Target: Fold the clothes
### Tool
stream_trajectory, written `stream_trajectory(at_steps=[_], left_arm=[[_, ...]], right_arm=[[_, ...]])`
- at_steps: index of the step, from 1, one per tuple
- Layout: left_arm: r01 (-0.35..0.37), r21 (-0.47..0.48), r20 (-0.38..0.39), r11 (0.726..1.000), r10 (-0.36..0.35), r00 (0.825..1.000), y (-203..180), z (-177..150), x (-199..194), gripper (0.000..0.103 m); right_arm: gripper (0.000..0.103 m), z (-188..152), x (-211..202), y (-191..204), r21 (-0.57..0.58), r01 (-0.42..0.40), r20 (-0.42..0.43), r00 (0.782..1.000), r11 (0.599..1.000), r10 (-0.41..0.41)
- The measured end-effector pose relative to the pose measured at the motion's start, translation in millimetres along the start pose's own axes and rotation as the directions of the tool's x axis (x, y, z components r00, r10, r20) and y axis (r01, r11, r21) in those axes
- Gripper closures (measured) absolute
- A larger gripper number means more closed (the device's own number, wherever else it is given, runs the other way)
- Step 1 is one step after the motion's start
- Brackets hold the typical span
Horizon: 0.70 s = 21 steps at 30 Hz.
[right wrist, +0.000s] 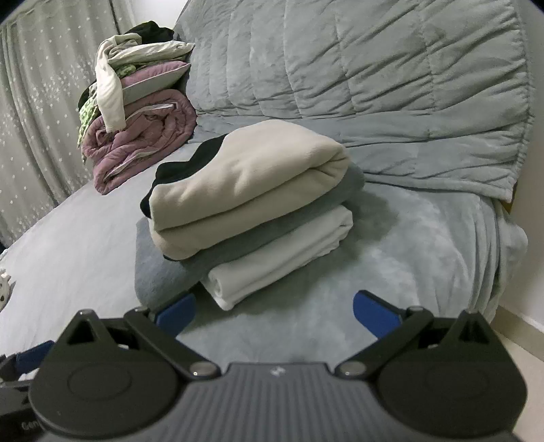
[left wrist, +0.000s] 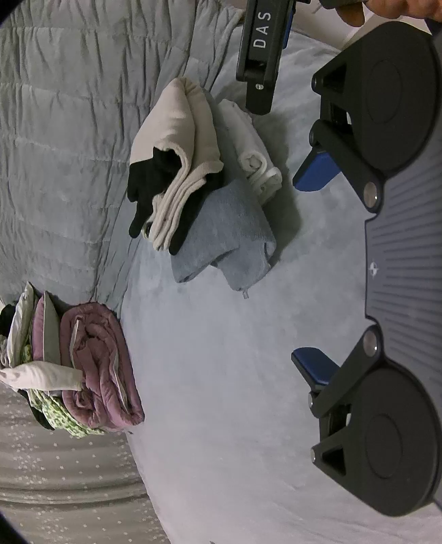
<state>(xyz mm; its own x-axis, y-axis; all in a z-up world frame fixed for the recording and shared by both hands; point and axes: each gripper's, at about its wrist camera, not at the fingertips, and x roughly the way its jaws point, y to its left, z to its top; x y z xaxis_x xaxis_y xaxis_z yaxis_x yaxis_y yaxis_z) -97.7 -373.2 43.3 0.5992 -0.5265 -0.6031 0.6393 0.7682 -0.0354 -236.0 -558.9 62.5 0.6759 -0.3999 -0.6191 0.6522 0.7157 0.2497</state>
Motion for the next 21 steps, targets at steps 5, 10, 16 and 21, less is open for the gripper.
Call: stream_trajectory(at_steps=[5, 10, 16, 21], left_arm=[[0.000, 0.009, -0.012, 1.000, 0.000, 1.000, -2.4, 0.5, 0.6, 0.004], [0.002, 0.013, -0.029, 1.000, -0.001, 1.000, -3.5, 0.3, 2.2, 0.004], [0.007, 0.018, -0.031, 1.000, -0.006, 1.000, -5.0, 0.3, 2.1, 0.004], [0.014, 0.026, -0.035, 1.000, -0.014, 0.999, -6.7, -1.8, 2.2, 0.004]], right_arm=[[0.000, 0.6, 0.3, -1.4, 0.011, 0.001, -0.001, 1.000, 1.000, -0.001], [0.000, 0.6, 0.3, 0.4, 0.004, -0.001, -0.001, 1.000, 1.000, 0.001], [0.000, 0.2, 0.5, 1.0, 0.004, -0.002, -0.002, 1.000, 1.000, 0.002], [0.000, -0.1, 0.3, 2.7, -0.003, -0.002, -0.005, 1.000, 1.000, 0.002]])
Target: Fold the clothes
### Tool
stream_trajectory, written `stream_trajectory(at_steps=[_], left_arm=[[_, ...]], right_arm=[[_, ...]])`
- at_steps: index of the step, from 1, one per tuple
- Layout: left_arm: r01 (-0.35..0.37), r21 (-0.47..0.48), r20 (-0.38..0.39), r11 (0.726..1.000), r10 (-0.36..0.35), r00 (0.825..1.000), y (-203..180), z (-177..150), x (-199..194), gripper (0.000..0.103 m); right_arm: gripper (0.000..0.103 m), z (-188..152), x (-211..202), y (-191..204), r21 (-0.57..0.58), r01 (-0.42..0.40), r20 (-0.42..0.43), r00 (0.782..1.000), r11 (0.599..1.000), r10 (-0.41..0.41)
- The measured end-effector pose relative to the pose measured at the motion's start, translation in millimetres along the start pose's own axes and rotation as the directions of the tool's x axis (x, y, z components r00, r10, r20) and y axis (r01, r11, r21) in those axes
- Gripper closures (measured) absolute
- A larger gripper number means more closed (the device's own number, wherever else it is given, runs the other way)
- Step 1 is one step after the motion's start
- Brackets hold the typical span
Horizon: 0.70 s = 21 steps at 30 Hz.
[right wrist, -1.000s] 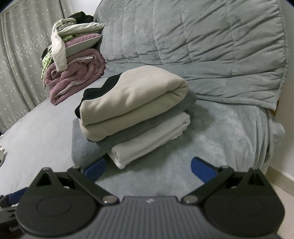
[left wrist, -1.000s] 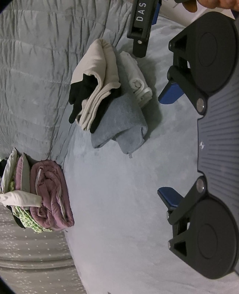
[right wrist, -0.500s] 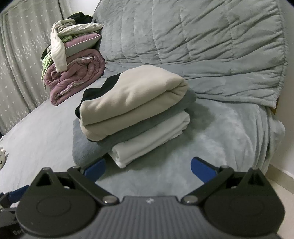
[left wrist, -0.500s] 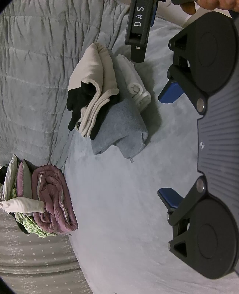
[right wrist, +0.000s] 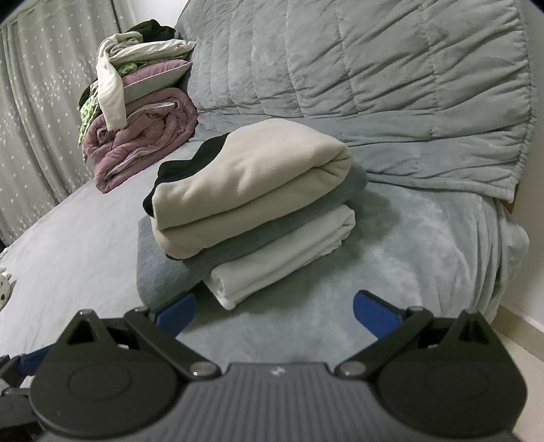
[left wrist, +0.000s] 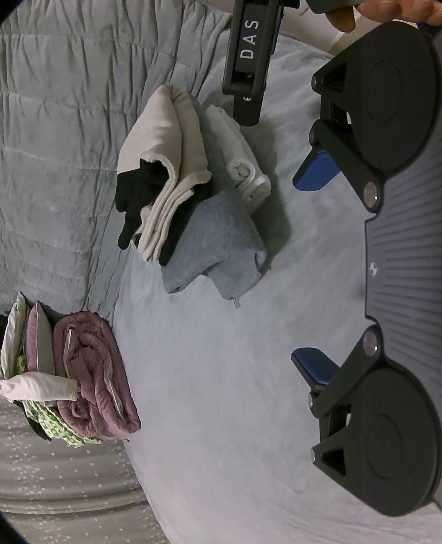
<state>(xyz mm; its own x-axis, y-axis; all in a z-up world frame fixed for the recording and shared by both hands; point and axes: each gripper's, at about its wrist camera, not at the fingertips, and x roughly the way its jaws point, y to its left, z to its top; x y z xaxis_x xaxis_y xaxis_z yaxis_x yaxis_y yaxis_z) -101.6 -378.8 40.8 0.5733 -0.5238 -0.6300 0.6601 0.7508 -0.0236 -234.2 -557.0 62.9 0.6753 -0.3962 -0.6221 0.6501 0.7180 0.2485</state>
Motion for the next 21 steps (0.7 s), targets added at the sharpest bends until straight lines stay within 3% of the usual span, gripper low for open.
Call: stream_trajectory(at_steps=[21], left_arm=[[0.015, 0.019, 0.004, 1.000, -0.015, 1.000, -8.0, -4.0, 1.7, 0.004]], right_arm=[[0.000, -0.9, 0.5, 1.9, -0.013, -0.004, -0.007, 1.000, 1.000, 0.004]])
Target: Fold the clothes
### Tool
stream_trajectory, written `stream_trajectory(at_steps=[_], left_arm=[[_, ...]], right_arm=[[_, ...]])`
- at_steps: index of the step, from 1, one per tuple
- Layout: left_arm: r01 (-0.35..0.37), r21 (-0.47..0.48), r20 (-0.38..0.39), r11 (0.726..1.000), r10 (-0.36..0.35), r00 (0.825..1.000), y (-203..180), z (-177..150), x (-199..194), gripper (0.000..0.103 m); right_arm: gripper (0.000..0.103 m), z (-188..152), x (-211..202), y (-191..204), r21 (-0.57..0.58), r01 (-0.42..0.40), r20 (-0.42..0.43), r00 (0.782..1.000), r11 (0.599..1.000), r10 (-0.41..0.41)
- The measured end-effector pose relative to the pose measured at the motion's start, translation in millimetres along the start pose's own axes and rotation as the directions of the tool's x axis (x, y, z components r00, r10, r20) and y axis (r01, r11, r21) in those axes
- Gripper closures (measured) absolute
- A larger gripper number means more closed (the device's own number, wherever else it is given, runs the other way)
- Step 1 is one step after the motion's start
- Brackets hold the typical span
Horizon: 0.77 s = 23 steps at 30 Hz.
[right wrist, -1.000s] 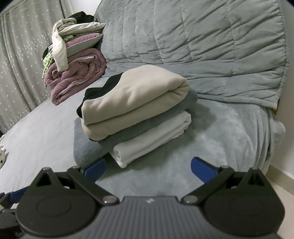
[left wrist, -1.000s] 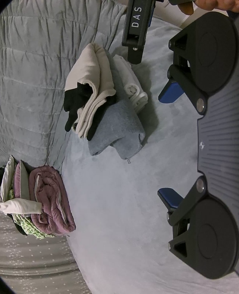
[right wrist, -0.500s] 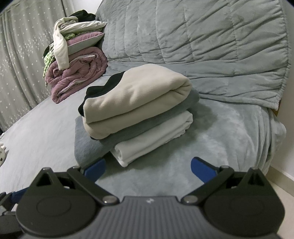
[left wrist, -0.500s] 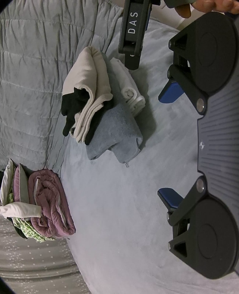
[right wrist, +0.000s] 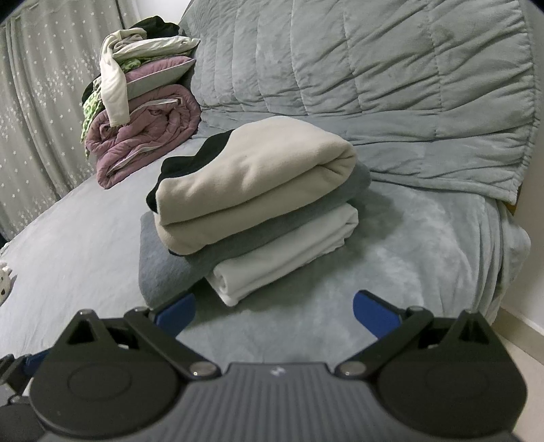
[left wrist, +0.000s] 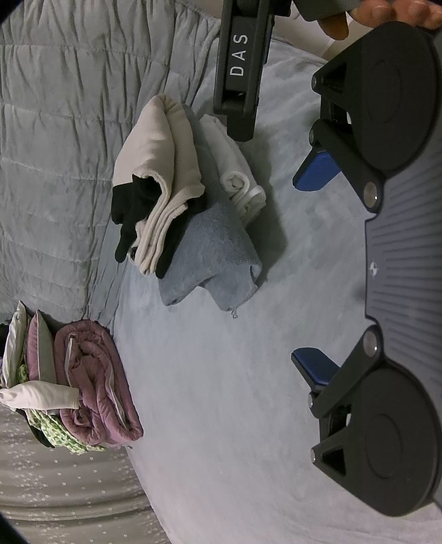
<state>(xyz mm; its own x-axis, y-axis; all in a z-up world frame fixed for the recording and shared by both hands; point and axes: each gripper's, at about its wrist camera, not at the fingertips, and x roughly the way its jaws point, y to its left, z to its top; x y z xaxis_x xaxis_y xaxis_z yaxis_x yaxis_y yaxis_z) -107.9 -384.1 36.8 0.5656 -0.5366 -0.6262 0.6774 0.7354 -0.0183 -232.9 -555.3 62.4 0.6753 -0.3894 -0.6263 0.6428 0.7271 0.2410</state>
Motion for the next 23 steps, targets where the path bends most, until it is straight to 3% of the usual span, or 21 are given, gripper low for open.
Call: stream_trajectory(at_steps=[23], left_arm=[[0.018, 0.019, -0.012, 1.000, -0.018, 1.000, -6.0, -3.0, 1.7, 0.004]], right_arm=[[0.000, -0.2, 1.6, 1.5, -0.014, -0.002, -0.003, 1.000, 1.000, 0.002]])
